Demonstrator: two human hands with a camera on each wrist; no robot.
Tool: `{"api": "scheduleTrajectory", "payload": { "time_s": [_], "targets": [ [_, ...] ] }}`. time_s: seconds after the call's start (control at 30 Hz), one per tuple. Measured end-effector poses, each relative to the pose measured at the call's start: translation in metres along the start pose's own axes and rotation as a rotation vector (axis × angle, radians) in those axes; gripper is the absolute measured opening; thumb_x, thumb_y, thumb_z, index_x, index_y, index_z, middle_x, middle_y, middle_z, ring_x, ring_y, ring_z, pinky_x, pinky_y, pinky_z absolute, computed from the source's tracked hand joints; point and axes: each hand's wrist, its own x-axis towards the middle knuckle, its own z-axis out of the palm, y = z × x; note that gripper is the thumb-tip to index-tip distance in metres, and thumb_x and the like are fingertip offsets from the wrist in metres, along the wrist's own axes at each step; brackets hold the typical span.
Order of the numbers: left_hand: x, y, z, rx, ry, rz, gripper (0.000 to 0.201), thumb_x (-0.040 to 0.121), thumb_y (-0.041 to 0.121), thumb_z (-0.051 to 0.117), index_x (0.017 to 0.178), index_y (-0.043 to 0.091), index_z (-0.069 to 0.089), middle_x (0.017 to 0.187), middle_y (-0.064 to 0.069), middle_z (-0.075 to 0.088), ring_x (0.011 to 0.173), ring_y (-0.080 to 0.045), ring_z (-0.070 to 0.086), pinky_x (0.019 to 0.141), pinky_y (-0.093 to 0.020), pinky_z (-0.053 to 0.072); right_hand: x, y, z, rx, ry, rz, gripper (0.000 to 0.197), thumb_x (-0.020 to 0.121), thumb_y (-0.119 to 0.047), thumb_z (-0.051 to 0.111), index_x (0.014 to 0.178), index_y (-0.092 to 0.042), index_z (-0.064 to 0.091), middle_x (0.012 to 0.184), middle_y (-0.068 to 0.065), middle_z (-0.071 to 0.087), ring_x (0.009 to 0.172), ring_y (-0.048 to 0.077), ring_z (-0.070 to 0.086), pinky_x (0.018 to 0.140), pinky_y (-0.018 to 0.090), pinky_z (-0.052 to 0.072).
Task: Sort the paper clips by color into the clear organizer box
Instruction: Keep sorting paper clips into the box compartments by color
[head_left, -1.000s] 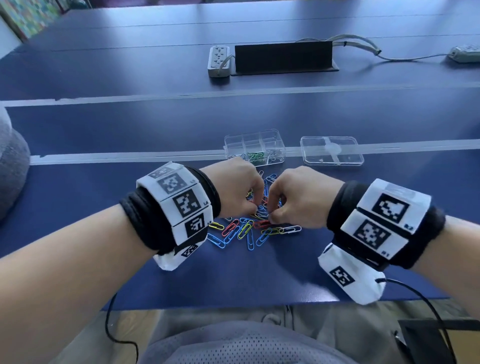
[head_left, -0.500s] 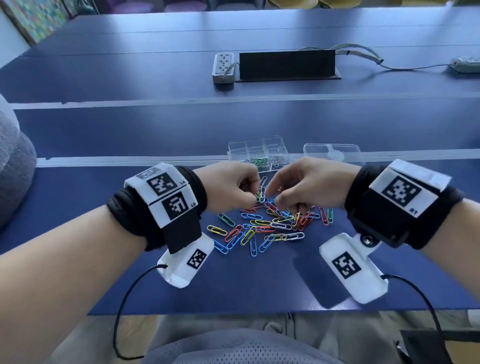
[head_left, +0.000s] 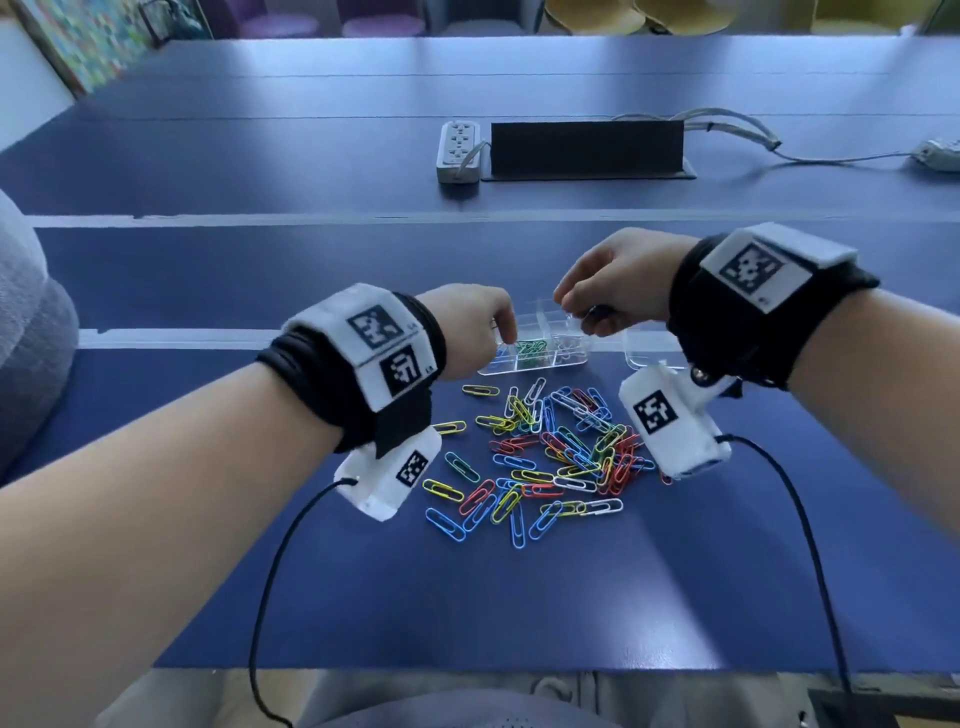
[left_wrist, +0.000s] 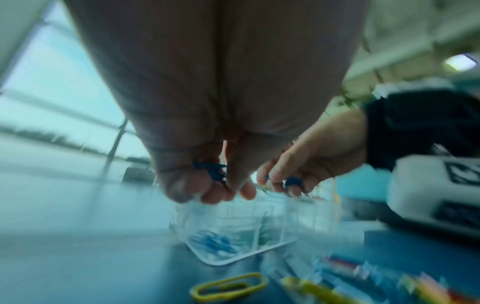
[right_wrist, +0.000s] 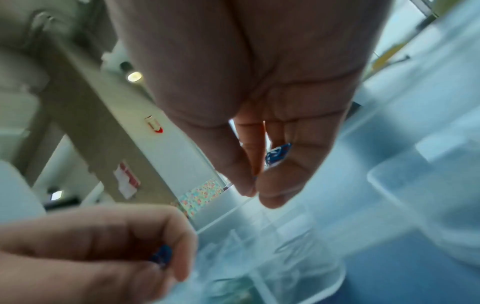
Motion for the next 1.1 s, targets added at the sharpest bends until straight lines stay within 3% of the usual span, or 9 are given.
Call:
{"api": "scheduleTrajectory", "payload": {
  "time_s": [0.1,0.17,0.23,0.33,0.4,0.5,0.83,1.0,1.1],
  "targets": [
    [0.007,0.004,0.002,0.2,0.01,0.096,0.032,0.088,0.004,0.045,0.112,0.018,0.061,0.113,-0.005,0.061,0.112,-0.024,0.052,0.092,-0.029,0.042,0.014,-0.004,-0.002,-0.367,0.147,-0.048,0.017,0.082,-0.005,0.059,0.092,-0.013,0.071,0.067,0.0,0.066,0.064,0.018,0.065,0.07,0.025,0.054],
    [0.01,0.006,0.003,0.292,0.004,0.146,0.031,0.088,0.004,0.048,0.11,0.017,0.064,0.117,-0.006,0.061,0.114,-0.024,0.052,0.096,-0.032,0.043,0.02,-0.009,-0.001,-0.507,0.171,-0.084,0.023,0.079,-0.006,0.06,0.099,-0.004,0.071,0.088,0.011,0.074,0.091,0.029,0.069,0.078,0.034,0.057],
    [0.012,0.006,0.002,0.332,0.004,0.17,0.03,0.087,0.004,0.049,0.107,0.018,0.066,0.116,-0.007,0.061,0.112,-0.024,0.054,0.096,-0.035,0.046,0.024,-0.012,0.002,-0.58,0.165,-0.105,0.031,0.076,-0.005,0.059,0.106,-0.001,0.067,0.109,0.018,0.068,0.109,0.029,0.062,0.087,0.043,0.056],
    [0.014,0.007,0.002,0.332,0.002,0.18,0.03,0.083,0.003,0.05,0.1,0.02,0.068,0.112,-0.008,0.062,0.104,-0.027,0.059,0.092,-0.036,0.05,0.026,-0.014,0.007,-0.601,0.135,-0.125,0.029,0.076,-0.001,0.06,0.102,-0.008,0.071,0.102,0.013,0.073,0.1,0.028,0.067,0.084,0.034,0.058],
    [0.013,0.007,0.002,0.317,0.014,0.186,0.031,0.081,0.002,0.05,0.098,0.021,0.068,0.109,-0.006,0.062,0.101,-0.026,0.059,0.089,-0.035,0.051,0.024,-0.017,0.01,-0.606,0.117,-0.131,0.035,0.076,0.001,0.06,0.103,-0.017,0.071,0.089,0.005,0.067,0.091,0.024,0.066,0.076,0.027,0.054],
    [0.013,0.007,0.002,0.295,0.036,0.177,0.033,0.079,0.002,0.05,0.097,0.024,0.067,0.107,-0.005,0.062,0.098,-0.027,0.061,0.086,-0.035,0.051,0.024,-0.019,0.012,-0.614,0.12,-0.139,0.039,0.076,0.003,0.059,0.106,-0.019,0.069,0.083,0.003,0.058,0.082,0.024,0.062,0.063,0.024,0.047],
    [0.013,0.003,-0.002,0.226,0.03,0.167,0.041,0.078,0.001,0.05,0.106,0.027,0.064,0.103,0.002,0.065,0.089,-0.02,0.064,0.088,-0.037,0.053,0.023,-0.017,0.014,-0.547,0.16,-0.159,0.036,0.076,0.002,0.06,0.102,-0.021,0.068,0.092,0.003,0.064,0.09,0.024,0.067,0.074,0.027,0.053],
    [0.01,-0.005,0.0,0.185,0.091,0.203,0.027,0.083,0.011,0.053,0.104,0.022,0.067,0.095,0.002,0.065,0.081,-0.012,0.049,0.087,-0.03,0.049,0.019,-0.014,0.014,-0.533,0.166,-0.16,0.037,0.077,0.004,0.057,0.102,-0.021,0.069,0.095,0.004,0.066,0.093,0.024,0.066,0.079,0.028,0.054],
    [0.007,-0.011,-0.001,0.148,0.112,0.219,0.023,0.084,0.013,0.056,0.103,0.02,0.067,0.099,0.0,0.067,0.084,-0.011,0.05,0.089,-0.032,0.048,0.014,-0.01,0.009,-0.502,0.176,-0.152,0.036,0.08,0.003,0.053,0.102,-0.021,0.069,0.097,0.004,0.066,0.091,0.025,0.067,0.078,0.03,0.055]
  ]
}}
